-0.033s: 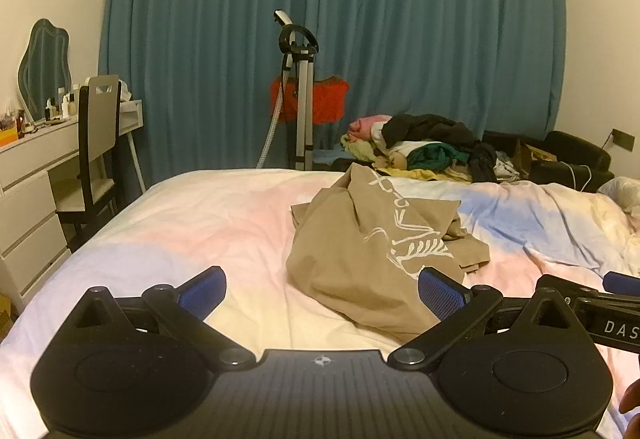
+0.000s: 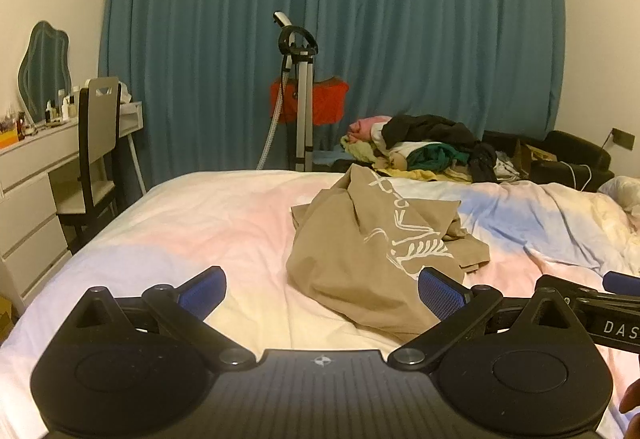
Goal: Fold clothes
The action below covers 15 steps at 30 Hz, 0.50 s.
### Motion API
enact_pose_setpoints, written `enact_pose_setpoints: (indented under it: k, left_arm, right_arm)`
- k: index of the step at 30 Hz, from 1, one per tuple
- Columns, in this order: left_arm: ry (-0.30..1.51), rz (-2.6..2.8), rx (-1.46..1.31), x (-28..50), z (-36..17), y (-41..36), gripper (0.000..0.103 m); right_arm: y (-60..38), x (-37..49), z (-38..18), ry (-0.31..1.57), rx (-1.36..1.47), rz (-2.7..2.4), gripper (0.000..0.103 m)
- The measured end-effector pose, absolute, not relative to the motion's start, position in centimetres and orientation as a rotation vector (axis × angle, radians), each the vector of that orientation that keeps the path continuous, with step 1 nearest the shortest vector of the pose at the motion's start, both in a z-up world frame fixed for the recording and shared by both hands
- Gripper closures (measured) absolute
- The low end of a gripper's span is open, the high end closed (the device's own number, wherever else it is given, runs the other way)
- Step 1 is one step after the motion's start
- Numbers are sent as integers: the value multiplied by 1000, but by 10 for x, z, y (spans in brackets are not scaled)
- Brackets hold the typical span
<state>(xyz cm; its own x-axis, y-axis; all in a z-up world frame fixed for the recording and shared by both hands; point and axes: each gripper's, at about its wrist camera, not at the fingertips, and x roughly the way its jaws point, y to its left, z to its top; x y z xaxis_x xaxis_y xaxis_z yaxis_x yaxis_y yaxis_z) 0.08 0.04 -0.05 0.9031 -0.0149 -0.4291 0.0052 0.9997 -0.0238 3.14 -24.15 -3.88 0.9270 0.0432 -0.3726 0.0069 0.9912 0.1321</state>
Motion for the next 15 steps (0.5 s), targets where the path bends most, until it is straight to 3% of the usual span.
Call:
enact_pose_setpoints:
  k: [15]
  left_arm:
    - [420, -18, 15, -4, -1, -6, 0]
  right_arm:
    - [-242, 27, -35, 362, 123, 12, 0]
